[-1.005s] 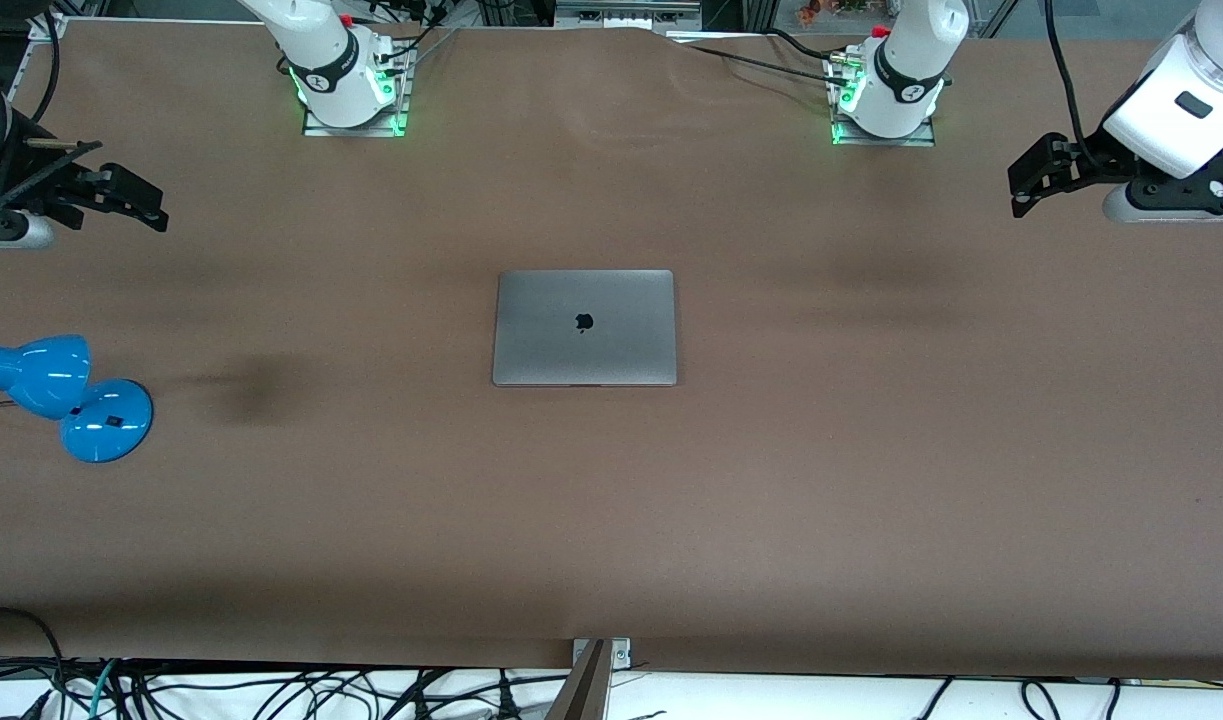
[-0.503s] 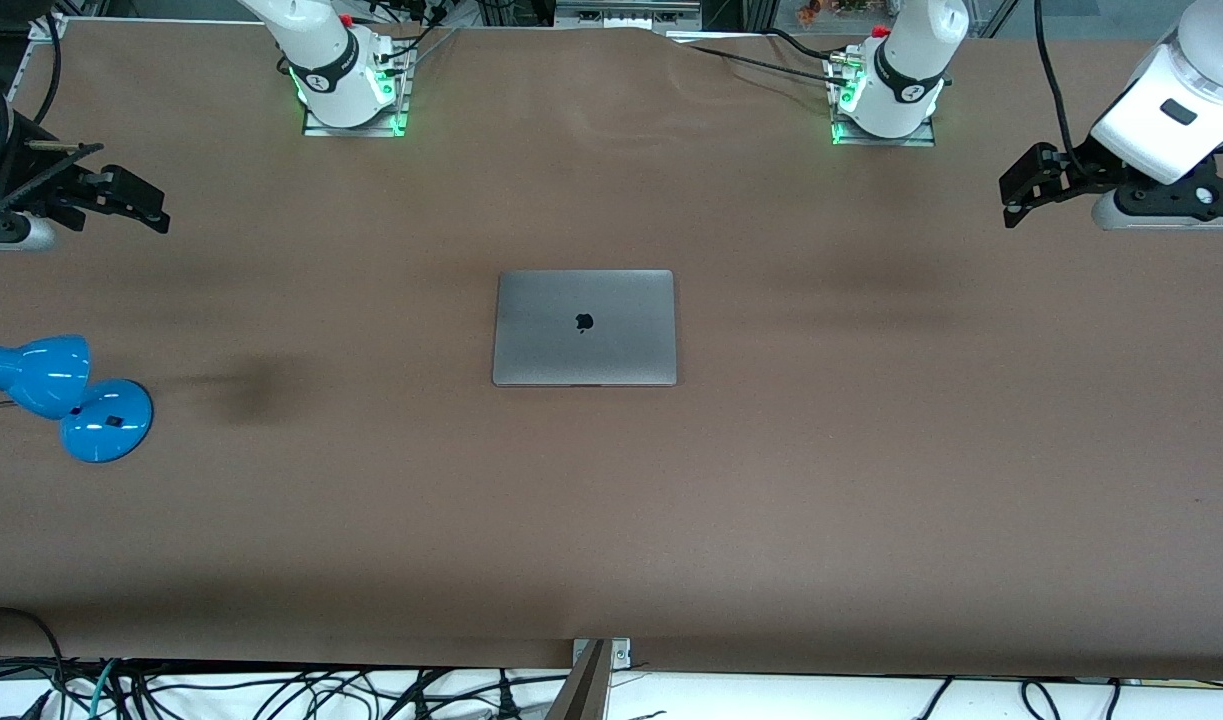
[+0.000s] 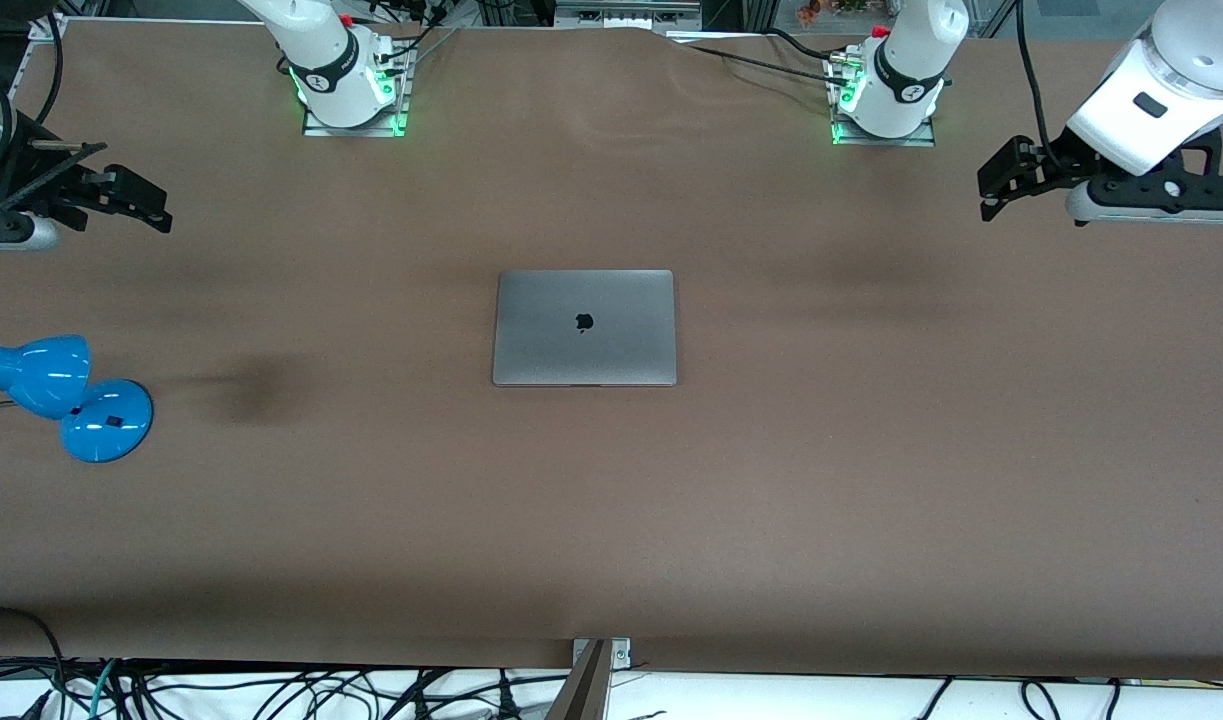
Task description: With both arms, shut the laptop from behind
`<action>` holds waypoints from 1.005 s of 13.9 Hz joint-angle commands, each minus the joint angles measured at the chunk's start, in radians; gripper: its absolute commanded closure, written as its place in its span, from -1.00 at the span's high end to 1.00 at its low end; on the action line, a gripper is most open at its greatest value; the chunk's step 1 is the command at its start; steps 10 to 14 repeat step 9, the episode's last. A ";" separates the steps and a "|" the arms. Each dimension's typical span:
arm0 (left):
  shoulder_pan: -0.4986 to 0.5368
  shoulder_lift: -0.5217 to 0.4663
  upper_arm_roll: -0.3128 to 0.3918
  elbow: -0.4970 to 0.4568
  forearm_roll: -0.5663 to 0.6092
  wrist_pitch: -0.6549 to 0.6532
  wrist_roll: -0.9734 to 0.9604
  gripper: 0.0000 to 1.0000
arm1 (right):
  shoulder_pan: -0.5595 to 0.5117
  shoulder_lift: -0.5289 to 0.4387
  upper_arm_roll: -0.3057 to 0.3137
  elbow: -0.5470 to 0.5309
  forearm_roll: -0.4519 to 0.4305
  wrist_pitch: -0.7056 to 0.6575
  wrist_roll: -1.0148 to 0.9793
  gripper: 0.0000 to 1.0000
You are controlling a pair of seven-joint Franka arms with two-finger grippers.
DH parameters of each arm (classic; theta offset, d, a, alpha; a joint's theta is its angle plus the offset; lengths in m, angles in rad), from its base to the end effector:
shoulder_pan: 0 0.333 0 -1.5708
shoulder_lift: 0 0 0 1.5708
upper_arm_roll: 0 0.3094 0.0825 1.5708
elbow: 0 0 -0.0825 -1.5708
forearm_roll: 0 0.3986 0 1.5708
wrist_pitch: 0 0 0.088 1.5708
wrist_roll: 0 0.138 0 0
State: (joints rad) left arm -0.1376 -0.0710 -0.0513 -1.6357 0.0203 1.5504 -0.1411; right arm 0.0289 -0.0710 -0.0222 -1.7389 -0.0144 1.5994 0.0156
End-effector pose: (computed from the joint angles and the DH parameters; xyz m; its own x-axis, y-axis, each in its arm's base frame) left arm 0.5352 -0.1003 0.5931 0.9988 -0.0472 -0.0109 -0.0475 -0.9985 -0.0257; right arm 0.5434 0.0014 0.5472 0.9976 -0.0083 -0.0683 -0.0074 -0.9999 0.0138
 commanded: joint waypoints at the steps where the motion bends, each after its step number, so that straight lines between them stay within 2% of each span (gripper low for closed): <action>1: -0.020 -0.018 0.011 -0.029 -0.011 0.016 0.015 1.00 | -0.001 0.000 0.002 0.013 0.013 -0.013 0.003 1.00; 14: -0.010 -0.012 0.010 -0.026 -0.005 0.007 0.054 1.00 | 0.000 0.000 0.004 0.012 0.013 -0.013 0.003 1.00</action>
